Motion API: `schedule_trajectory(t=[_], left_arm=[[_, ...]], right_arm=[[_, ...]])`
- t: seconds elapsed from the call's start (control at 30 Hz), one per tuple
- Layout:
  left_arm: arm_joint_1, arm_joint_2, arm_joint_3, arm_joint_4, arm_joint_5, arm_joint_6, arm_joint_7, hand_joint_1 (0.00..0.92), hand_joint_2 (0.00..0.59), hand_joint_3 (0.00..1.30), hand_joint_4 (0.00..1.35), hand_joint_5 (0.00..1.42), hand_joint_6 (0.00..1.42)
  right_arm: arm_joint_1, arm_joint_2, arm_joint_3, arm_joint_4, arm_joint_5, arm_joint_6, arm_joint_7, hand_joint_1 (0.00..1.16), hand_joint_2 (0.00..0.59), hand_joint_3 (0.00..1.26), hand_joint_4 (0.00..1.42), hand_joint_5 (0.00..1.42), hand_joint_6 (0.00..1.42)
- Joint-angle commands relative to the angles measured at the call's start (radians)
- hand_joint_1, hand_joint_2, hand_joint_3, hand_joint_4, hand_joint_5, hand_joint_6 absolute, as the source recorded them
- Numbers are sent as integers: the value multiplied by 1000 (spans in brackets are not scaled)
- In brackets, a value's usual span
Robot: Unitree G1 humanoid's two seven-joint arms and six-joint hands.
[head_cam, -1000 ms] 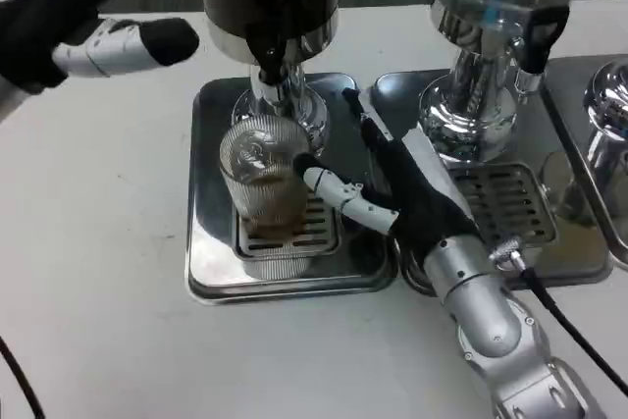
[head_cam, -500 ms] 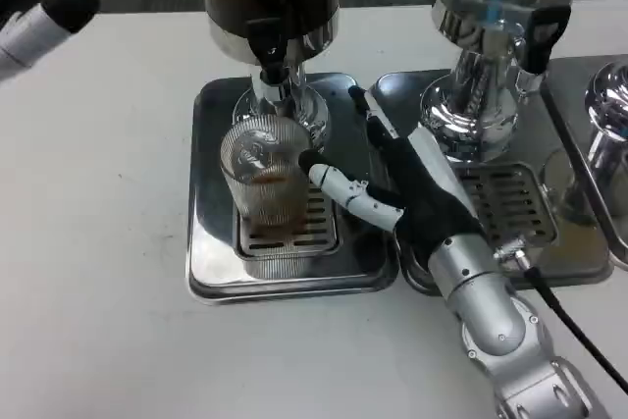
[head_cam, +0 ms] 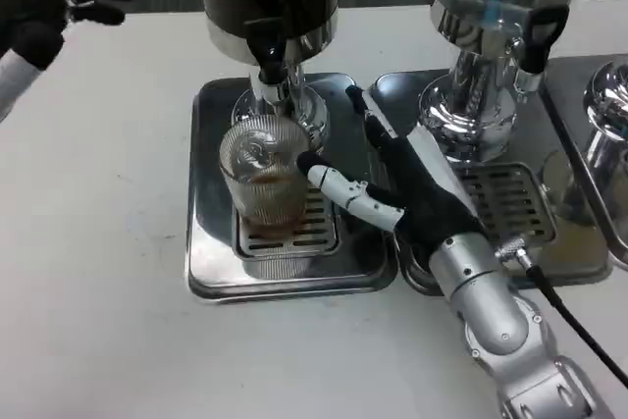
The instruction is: Grasp the cup under the faucet to collect the drink, then remove the cup.
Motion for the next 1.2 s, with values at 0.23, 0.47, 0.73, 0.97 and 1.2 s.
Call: schedule_trajectory(t=[0.23,0.47,0.73,0.97,1.2], left_arm=[[71,9,12,20,24,25,40,0,116,322,227,249,347],[107,7,8,27,34,27,55,0,117,325,229,253,348],[117,9,6,43,59,38,70,0,119,327,236,254,349],[126,10,5,46,67,44,75,0,128,341,250,254,349],[131,12,7,49,72,44,83,0,136,368,274,269,361]], right_arm=[[-31,5,5,41,6,-48,17,382,223,0,0,0,0],[-47,13,9,62,6,-62,27,372,220,0,0,0,0],[-70,11,21,92,3,-80,39,367,218,0,0,0,0],[-88,7,33,124,4,-85,67,361,208,0,0,0,0],[-104,4,43,162,4,-100,87,357,199,0,0,0,0]])
